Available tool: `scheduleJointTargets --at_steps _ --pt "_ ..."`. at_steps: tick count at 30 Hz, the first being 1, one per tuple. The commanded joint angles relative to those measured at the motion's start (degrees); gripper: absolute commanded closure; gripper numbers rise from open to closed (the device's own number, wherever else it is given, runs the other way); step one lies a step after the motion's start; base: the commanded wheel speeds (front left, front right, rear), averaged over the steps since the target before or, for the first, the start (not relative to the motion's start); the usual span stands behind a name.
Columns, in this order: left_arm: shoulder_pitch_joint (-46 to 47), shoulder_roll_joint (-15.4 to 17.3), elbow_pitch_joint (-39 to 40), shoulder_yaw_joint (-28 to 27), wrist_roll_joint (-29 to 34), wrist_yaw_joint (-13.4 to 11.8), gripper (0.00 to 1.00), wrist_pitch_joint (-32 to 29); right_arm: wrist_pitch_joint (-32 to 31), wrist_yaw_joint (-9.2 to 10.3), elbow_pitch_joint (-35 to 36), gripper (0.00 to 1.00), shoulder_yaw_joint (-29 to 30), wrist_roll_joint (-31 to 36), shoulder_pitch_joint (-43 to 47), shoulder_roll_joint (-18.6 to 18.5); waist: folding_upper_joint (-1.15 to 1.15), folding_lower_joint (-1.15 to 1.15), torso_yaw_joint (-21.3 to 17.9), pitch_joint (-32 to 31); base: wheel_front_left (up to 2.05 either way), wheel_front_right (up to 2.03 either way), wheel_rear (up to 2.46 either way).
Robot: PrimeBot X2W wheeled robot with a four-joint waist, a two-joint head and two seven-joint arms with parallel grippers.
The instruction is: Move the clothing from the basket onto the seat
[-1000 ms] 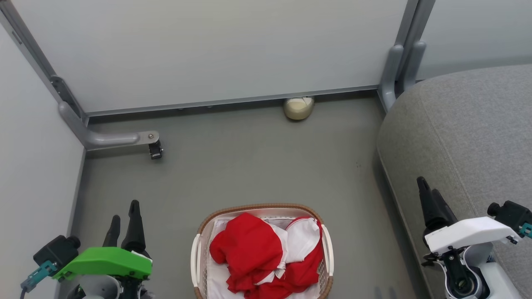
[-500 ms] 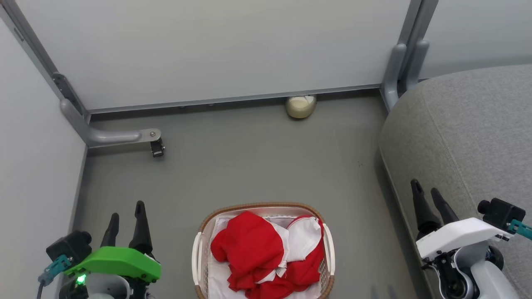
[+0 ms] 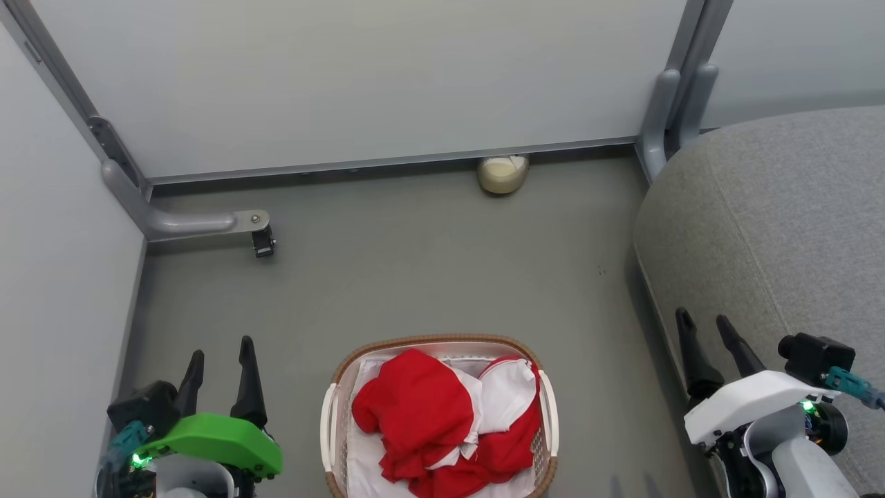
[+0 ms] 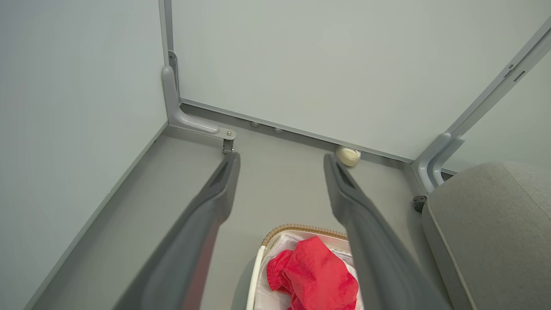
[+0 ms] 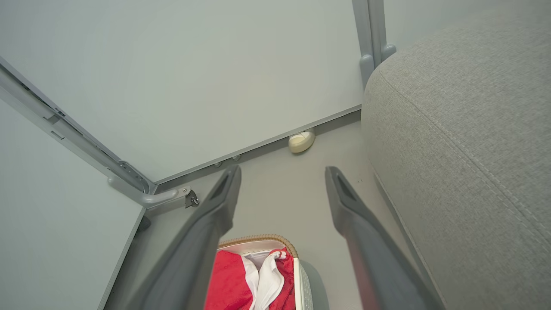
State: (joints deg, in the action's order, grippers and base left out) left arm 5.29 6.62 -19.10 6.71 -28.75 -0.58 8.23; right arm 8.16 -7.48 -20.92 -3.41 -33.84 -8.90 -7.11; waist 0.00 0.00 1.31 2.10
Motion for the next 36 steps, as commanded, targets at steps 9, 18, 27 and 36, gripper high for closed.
scheduleJointTargets --at_steps 9,18,27,36 --pt "-0.81 0.1 -0.24 0.37 6.72 -0.98 0.0 2.08 2.13 -0.02 -1.54 0.0 -0.79 7.57 -0.85 -0.77 0.0 0.0 0.18 0.18 0.0 0.0 0.0" --pt "-2.11 -1.23 0.59 -0.71 10.07 0.06 0.0 3.18 3.23 -0.02 -2.76 0.0 -0.53 12.57 0.06 -0.34 0.0 0.0 0.33 0.16 0.0 0.0 0.0" --pt "-3.45 -2.55 1.01 -2.53 13.79 1.47 0.0 4.23 4.32 -0.01 -3.25 0.0 -0.03 17.17 0.33 0.08 0.0 0.0 0.27 0.08 0.0 0.0 0.0" --pt "-4.12 -3.28 -0.24 -3.07 17.59 3.55 0.0 5.3 5.37 -0.01 -2.53 0.0 0.77 21.43 1.12 0.5 0.0 0.0 0.29 0.04 0.0 0.0 0.0"
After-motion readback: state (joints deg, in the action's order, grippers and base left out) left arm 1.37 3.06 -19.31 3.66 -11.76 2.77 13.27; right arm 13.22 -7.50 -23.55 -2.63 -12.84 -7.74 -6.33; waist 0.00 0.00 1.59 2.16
